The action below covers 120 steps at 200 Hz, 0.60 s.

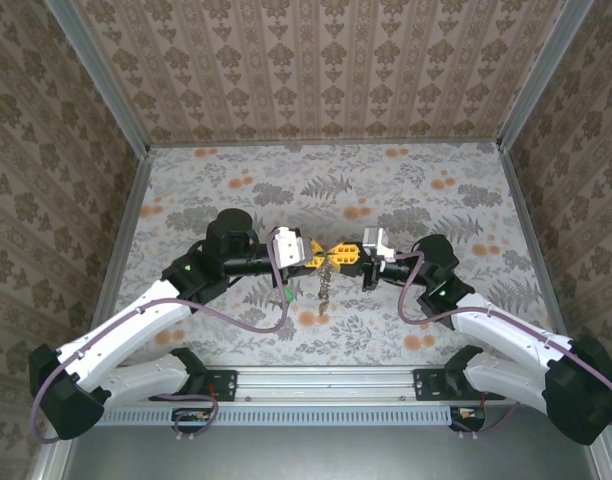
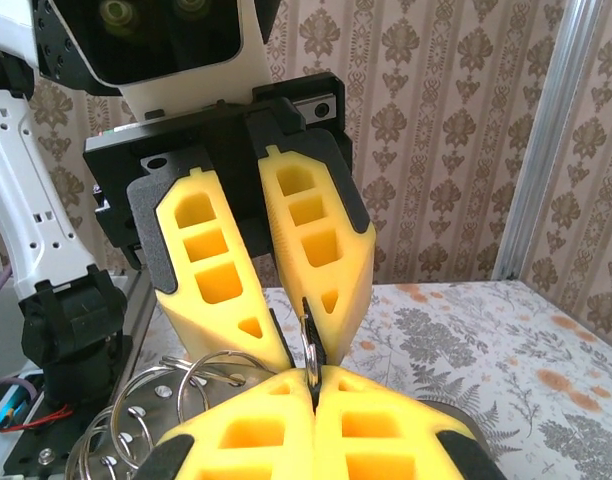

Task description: Put the keys on the keyring

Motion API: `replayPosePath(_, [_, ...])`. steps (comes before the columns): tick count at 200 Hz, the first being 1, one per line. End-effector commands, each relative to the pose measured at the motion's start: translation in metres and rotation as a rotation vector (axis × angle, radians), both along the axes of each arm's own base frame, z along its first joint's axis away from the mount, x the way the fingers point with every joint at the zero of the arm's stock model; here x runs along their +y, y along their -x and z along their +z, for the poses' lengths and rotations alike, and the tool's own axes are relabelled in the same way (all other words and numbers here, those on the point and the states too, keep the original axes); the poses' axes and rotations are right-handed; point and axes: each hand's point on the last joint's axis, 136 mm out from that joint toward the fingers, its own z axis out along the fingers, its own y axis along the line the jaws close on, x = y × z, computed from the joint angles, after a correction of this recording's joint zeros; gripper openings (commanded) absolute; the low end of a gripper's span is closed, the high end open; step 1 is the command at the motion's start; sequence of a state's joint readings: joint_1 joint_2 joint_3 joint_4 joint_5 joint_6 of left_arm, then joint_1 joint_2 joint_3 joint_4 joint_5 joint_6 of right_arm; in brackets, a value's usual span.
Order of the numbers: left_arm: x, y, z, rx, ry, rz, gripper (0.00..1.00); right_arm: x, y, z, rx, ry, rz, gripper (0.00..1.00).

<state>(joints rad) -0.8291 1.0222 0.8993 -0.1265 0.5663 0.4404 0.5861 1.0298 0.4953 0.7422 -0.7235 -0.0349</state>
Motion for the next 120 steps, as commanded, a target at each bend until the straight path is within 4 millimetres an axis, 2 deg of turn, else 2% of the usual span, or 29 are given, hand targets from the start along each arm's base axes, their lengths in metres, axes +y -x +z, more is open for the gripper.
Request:
replayPosePath(1, [-0.003, 0.004, 0.017, -0.005, 0.032, -0.035, 0.17, 0.002, 0.006, 0.013, -0.062, 0.000, 0.029, 0.00])
replayPosePath(19, [-0.004, 0.004, 0.016, 0.001, 0.024, -0.041, 0.06, 0.003, 0.007, 0.013, -0.068, -0.002, 0.029, 0.00])
replayPosePath(58, [-0.006, 0.013, 0.010, 0.013, 0.002, -0.103, 0.02, 0.002, 0.008, 0.015, -0.082, -0.010, 0.033, 0.00])
replayPosePath(77, [-0.005, 0.009, 0.006, 0.019, -0.012, -0.085, 0.11, 0.002, 0.009, 0.018, -0.088, -0.019, 0.036, 0.00])
replayPosePath(85, [-0.005, 0.009, 0.005, 0.024, -0.013, -0.082, 0.23, 0.002, 0.010, 0.019, -0.093, -0.024, 0.036, 0.00])
replayPosePath(90, [-0.005, 0.009, 0.006, 0.024, -0.011, -0.081, 0.26, 0.002, 0.010, 0.020, -0.094, -0.025, 0.037, 0.00])
replayPosePath(108, [-0.004, 0.003, 0.003, 0.019, -0.023, -0.040, 0.28, 0.001, 0.011, 0.022, -0.100, -0.029, 0.039, 0.00])
replayPosePath(120, [-0.003, 0.002, 0.003, 0.020, -0.026, -0.038, 0.26, 0.001, 0.011, 0.021, -0.101, -0.029, 0.036, 0.00])
